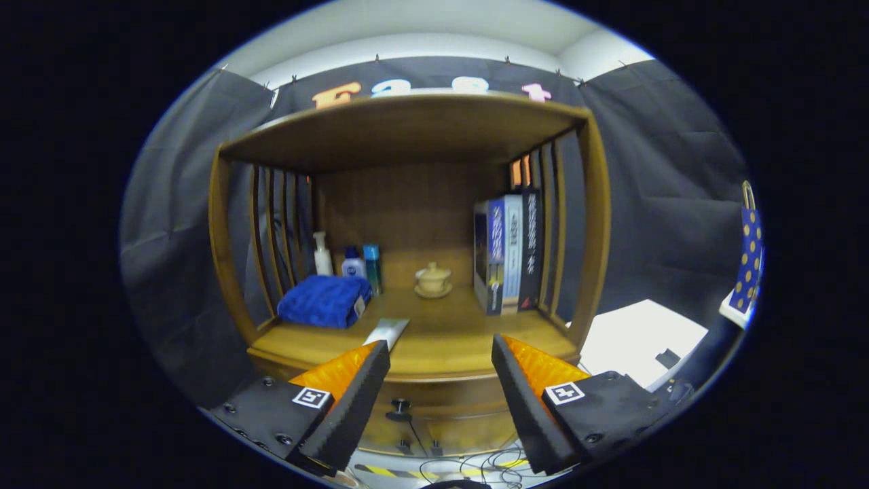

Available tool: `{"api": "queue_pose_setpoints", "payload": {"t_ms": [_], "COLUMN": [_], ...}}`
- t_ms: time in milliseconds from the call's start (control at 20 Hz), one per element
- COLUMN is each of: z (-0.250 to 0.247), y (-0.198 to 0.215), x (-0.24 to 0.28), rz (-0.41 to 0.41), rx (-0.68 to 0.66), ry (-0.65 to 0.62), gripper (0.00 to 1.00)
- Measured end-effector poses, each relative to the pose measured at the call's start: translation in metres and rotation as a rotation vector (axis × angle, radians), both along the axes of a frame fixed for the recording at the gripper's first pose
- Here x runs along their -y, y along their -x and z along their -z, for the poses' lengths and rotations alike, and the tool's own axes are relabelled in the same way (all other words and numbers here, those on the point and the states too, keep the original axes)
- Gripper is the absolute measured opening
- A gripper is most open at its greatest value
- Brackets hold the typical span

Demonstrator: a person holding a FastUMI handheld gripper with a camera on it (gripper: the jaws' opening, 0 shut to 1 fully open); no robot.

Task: Pull open the drawer, take out the items inside it, and place them on the countertop above the cabinet.

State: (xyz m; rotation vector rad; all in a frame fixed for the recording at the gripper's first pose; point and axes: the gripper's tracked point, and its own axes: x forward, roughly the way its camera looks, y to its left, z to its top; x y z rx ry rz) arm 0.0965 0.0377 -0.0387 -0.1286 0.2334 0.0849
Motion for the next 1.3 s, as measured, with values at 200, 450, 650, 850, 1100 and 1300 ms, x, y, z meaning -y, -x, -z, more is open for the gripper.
{"api": "queue_pose_setpoints", "payload": {"t_ms": [200,450,650,850,1100,1300], "z": [-0.050,-0.051,-0.054,-0.047,-0.040,-0.041], "y": [0.028,0.049,0.047,0.043,0.036,0.034], "x": [0.002,0.011,0.018,0.019,0.014,0.017], "rz": [0.002,0.030,0.062,0.070,0.064,0.077], "rx": [0.069,0.058,0.066,0.049,0.034,0.038], "ry": [-0.012,-0.004,-0.022,-0.033,-0.026,-0.023], "gripper": [0.99,0.99,0.99,0.99,0.99,0.99]}}
